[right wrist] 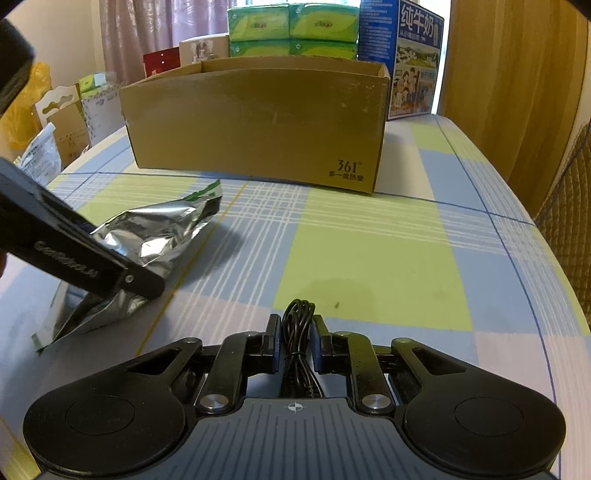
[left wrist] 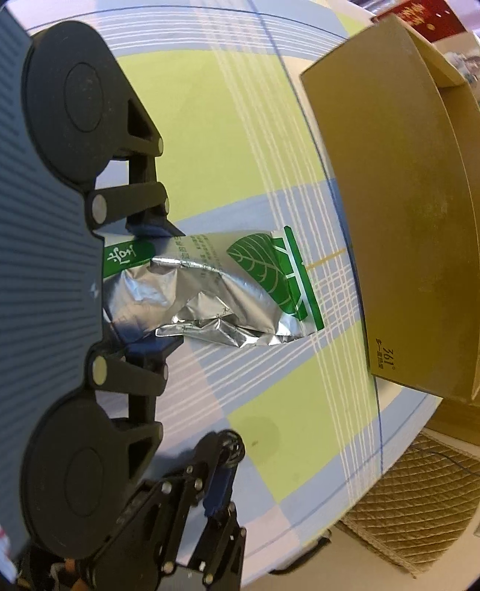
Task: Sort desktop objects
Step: 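Lift the foil bag and black cable off the table with both grippers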
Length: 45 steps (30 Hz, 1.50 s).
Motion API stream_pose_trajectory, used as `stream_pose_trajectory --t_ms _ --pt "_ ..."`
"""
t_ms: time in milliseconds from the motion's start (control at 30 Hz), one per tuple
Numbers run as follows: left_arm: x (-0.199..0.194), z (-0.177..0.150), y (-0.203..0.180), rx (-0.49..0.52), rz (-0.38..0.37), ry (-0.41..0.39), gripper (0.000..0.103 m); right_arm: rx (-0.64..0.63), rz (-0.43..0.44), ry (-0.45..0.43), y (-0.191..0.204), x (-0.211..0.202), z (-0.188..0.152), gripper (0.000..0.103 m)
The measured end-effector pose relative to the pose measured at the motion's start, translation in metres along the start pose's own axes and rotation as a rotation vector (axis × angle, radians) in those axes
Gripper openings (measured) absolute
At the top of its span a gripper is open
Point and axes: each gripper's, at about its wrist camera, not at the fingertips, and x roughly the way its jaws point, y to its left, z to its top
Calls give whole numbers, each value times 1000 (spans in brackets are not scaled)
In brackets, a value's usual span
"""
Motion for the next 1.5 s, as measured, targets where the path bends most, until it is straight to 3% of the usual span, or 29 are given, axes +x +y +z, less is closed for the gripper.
stream_pose_trajectory --t_ms 733,1100,1500 --pt "-29 -16 -10 -53 -20 -39 45 66 1 -21 -3 -26 2 6" --pt "-58 -16 -18 -62 -19 -79 45 100 0 -73 -2 -60 21 6" --pt "-90 -19 -19 -101 11 -133 45 102 53 -94 6 -81 41 6"
